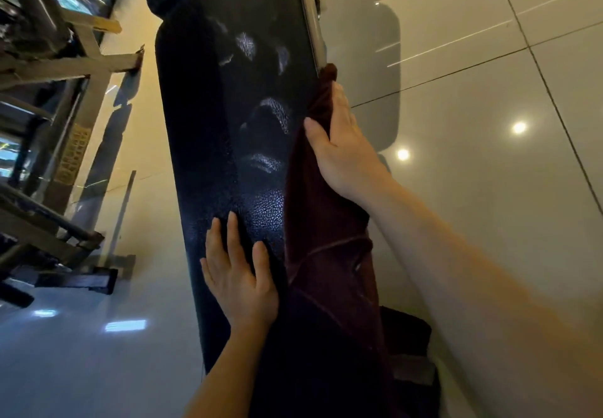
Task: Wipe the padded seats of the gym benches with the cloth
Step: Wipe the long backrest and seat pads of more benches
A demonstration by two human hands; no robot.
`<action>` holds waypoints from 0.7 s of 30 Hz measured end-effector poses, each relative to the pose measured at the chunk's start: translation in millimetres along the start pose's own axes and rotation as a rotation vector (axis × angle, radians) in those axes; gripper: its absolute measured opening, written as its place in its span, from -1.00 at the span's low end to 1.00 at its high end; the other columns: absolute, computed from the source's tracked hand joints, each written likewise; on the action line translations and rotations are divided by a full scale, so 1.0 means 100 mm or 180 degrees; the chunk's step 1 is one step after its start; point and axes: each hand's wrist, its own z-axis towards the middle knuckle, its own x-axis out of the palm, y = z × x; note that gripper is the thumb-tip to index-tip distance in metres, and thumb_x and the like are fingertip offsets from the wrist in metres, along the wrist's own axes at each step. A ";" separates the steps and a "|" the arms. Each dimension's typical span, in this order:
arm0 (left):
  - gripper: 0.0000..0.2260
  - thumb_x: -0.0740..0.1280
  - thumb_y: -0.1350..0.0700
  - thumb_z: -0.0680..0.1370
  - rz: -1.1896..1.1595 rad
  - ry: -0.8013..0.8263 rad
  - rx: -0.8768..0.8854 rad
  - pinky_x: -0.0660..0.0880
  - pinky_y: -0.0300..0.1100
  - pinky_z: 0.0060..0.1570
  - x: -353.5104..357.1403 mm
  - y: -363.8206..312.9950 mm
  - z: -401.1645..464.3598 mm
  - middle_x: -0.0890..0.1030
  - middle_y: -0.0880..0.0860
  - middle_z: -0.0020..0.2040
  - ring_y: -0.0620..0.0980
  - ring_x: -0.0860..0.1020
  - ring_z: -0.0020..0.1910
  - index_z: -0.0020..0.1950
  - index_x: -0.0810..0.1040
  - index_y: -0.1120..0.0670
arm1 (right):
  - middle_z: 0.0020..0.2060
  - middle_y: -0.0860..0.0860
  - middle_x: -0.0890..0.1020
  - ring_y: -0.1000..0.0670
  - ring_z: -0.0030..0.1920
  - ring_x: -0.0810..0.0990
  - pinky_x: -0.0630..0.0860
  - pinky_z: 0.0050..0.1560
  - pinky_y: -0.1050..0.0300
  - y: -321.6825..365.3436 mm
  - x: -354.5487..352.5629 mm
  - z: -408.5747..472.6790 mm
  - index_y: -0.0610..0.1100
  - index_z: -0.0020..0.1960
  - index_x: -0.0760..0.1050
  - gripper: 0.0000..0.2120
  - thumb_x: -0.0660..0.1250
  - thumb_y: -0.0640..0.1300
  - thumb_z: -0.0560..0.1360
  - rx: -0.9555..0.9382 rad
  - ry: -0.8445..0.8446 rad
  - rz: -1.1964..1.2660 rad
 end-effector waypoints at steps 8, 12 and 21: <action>-0.50 -0.03 -0.18 0.57 0.0025 0.0012 -0.0005 0.08 0.25 0.46 -0.02 0.00 0.03 0.18 0.08 0.56 0.06 0.12 0.52 0.50 0.11 -0.10 | 0.57 0.18 -0.08 0.22 0.54 -0.13 -0.19 0.41 0.50 -0.30 0.23 -0.86 0.06 0.57 -0.19 -0.38 0.05 0.12 0.64 -0.0170 -0.0157 0.0035; -0.50 -0.04 -0.19 0.56 0.0020 0.0019 -0.0037 0.06 0.23 0.47 -0.02 -0.02 0.03 0.17 0.07 0.56 0.05 0.11 0.52 0.49 0.11 -0.12 | 0.55 0.31 -0.12 0.21 0.55 -0.09 -0.12 0.45 0.43 -0.50 0.37 -1.48 0.25 0.53 -0.29 -0.38 0.00 0.15 0.60 -0.0071 -0.0247 -0.0076; -0.50 -0.06 -0.20 0.58 0.0089 0.0025 -0.0038 0.06 0.18 0.48 -0.01 0.01 0.03 0.15 0.06 0.57 0.02 0.10 0.52 0.50 0.08 -0.13 | 0.59 0.07 -0.11 0.13 0.55 -0.15 -0.14 0.47 0.27 -0.21 0.18 -0.65 -0.05 0.59 -0.16 -0.33 0.11 0.08 0.64 0.0015 -0.0132 -0.0085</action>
